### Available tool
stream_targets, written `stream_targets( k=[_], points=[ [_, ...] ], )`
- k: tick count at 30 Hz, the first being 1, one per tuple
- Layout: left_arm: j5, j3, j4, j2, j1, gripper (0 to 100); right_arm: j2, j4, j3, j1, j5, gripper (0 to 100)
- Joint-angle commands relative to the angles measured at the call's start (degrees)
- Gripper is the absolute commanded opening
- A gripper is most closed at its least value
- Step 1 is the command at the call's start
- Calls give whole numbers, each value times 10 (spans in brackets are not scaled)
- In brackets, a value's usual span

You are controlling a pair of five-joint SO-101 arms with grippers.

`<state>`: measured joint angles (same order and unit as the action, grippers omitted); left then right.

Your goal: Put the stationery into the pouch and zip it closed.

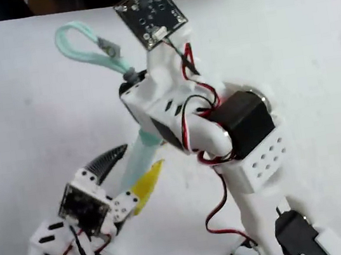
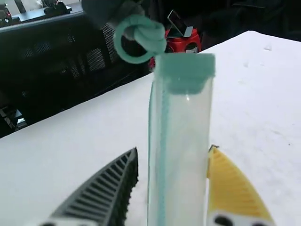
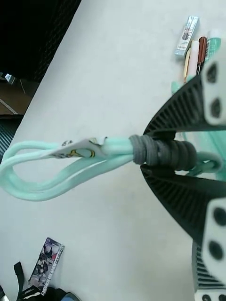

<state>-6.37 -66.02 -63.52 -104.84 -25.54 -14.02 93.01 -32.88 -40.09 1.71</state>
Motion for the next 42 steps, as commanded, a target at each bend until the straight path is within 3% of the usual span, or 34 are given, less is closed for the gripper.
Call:
stream_targets(
  k=[1,9,18,28,34,42],
  points=[
    [-36,33,-13,0,-11,249,1,-7,-6,-27,7,17],
    [-39,-14,25,0,-11,229,-3,-4,-7,-32,7,17],
    [-47,-11,26,0,-11,20,1,-14,4,-29,8,17],
    [-75,-30,25,0,-11,24,7,-115,84,94,35,17],
    [-75,-31,25,0,-6,24,1,-181,184,116,36,17],
    [-75,-31,24,0,-6,24,7,-187,192,173,39,17]
  ],
)
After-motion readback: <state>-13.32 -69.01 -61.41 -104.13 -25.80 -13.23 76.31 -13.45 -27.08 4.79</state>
